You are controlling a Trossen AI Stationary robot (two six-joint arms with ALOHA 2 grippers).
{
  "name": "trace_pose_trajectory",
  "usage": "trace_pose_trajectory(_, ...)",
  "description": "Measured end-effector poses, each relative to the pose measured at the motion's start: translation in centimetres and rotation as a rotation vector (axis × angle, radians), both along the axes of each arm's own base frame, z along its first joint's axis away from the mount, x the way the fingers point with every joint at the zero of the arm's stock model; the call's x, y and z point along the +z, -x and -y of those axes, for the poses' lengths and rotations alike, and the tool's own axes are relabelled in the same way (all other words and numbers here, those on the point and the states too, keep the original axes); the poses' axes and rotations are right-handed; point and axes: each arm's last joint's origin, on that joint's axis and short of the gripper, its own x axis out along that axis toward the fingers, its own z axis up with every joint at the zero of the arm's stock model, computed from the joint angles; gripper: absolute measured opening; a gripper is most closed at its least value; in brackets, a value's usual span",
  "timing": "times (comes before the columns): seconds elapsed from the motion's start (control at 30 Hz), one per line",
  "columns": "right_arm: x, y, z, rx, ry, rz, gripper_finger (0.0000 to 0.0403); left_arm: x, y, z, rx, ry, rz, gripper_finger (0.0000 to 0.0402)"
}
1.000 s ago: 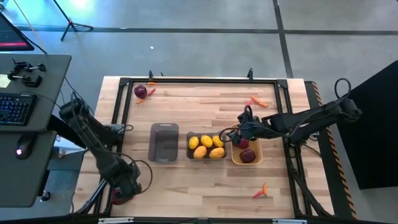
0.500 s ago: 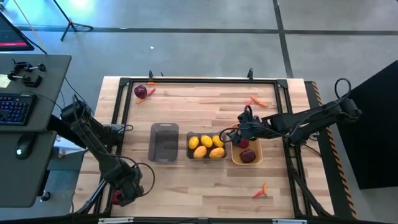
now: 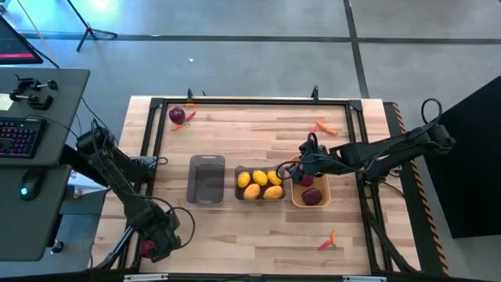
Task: Sort produce into baskets
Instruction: Put the apple into the yellow bin
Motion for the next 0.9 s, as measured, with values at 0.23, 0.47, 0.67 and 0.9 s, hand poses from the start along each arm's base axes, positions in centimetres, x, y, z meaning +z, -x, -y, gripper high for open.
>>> trace_pose_trajectory(0.23, 0.0, 0.0, 0.1, -0.023, 0.037, 0.005, 0.0376, -0.8, 0.7, 1.0, -0.022, -0.030, -0.030, 0.0351)
trace_pose_trajectory(0.47, 0.0, 0.0, 0.1, -0.025, 0.037, 0.006, 0.0376, -2.8, 0.2, 2.0, -0.057, -0.020, -0.102, 0.0351)
trace_pose_trajectory(0.67, 0.0, 0.0, 0.1, -0.026, 0.036, 0.007, 0.0376, -4.5, -0.4, 3.2, -0.061, 0.002, -0.098, 0.0351)
trace_pose_trajectory(0.9, 0.0, 0.0, 0.1, -0.025, 0.037, 0.006, 0.0376, -6.0, -0.7, 3.7, -0.069, -0.023, -0.130, 0.0351)
